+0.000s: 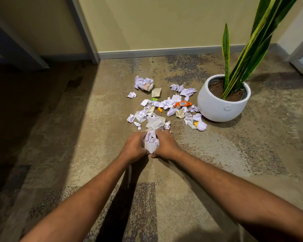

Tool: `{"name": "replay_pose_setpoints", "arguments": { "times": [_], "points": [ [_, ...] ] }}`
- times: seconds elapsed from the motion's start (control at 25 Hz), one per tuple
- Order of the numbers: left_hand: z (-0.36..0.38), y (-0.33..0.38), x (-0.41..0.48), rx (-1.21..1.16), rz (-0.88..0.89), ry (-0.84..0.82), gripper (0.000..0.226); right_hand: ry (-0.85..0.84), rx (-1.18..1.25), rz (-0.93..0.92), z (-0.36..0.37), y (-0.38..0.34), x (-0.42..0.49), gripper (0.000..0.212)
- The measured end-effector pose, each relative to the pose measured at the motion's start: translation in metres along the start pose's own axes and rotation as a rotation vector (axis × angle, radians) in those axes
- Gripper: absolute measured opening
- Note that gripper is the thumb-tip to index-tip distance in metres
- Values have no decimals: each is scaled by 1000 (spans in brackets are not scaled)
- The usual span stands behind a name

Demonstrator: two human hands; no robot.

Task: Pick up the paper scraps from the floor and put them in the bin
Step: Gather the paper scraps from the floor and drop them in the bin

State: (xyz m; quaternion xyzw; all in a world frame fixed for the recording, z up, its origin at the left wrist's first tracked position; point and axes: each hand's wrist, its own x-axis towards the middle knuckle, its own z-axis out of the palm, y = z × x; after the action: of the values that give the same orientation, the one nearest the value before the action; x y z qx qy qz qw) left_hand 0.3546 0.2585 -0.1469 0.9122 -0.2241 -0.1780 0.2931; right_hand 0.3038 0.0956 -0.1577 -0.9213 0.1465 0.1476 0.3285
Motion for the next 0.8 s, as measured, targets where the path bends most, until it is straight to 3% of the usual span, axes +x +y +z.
{"name": "replay_pose_setpoints", "arguments": {
  "times": [0.08, 0.24, 0.36, 0.64, 0.8],
  "points": [
    [0, 3, -1, -102, -27, 4, 47, 18, 115, -16, 0, -5, 1, 66],
    [-3, 9, -6, -291, -108, -25, 44, -15, 357, 64, -8, -12, -7, 59],
    [-10, 20, -8, -342, -120, -45, 27, -26, 391, 65, -28, -17, -13, 41],
    [-72, 119, 0, -349, -66, 12, 11, -50, 496, -1, -150, -41, -44, 57],
    [-104, 210, -2, -318, -4, 19, 19, -4, 627, -47, -237, -40, -84, 65]
  ]
}}
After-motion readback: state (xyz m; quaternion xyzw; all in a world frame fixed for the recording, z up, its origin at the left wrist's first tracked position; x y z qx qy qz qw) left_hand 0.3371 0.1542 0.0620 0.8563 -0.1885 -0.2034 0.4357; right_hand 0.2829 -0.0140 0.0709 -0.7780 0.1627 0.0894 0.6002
